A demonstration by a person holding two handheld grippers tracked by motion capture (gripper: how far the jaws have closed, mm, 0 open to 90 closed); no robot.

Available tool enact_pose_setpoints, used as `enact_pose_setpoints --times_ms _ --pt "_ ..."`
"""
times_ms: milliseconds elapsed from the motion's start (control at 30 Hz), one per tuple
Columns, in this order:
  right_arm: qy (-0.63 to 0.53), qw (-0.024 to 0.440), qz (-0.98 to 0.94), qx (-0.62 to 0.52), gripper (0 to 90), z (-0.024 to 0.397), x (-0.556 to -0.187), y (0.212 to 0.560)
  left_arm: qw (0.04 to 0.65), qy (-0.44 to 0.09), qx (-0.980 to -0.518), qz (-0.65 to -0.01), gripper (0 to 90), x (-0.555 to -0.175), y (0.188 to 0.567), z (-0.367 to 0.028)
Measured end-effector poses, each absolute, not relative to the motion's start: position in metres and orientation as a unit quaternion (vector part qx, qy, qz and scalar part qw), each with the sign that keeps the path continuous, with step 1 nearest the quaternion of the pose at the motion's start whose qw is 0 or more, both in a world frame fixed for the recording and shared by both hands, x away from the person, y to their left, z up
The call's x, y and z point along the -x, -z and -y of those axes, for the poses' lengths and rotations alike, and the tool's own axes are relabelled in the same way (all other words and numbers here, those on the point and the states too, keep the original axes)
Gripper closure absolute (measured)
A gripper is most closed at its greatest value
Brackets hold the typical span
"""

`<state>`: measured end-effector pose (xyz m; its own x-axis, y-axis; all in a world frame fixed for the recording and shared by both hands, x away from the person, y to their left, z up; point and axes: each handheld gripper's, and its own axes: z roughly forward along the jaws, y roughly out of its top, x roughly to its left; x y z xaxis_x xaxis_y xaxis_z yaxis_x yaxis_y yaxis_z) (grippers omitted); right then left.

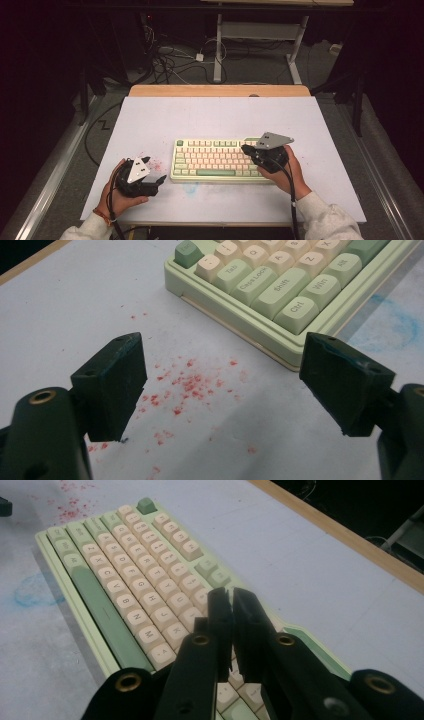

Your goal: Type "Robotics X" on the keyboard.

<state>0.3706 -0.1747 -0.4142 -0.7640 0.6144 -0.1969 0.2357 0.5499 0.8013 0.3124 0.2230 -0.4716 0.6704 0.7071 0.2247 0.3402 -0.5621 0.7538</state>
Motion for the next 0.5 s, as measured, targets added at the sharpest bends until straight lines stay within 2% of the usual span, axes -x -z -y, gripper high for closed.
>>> enact_pose_setpoints --times_ms 500 --pt "-0.368 0.207 -0.871 -0.251 89.7 0.149 -0.393 0.437 0.348 -0.252 -0.847 -0.311 17.8 -0.312 0.472 -0.222"
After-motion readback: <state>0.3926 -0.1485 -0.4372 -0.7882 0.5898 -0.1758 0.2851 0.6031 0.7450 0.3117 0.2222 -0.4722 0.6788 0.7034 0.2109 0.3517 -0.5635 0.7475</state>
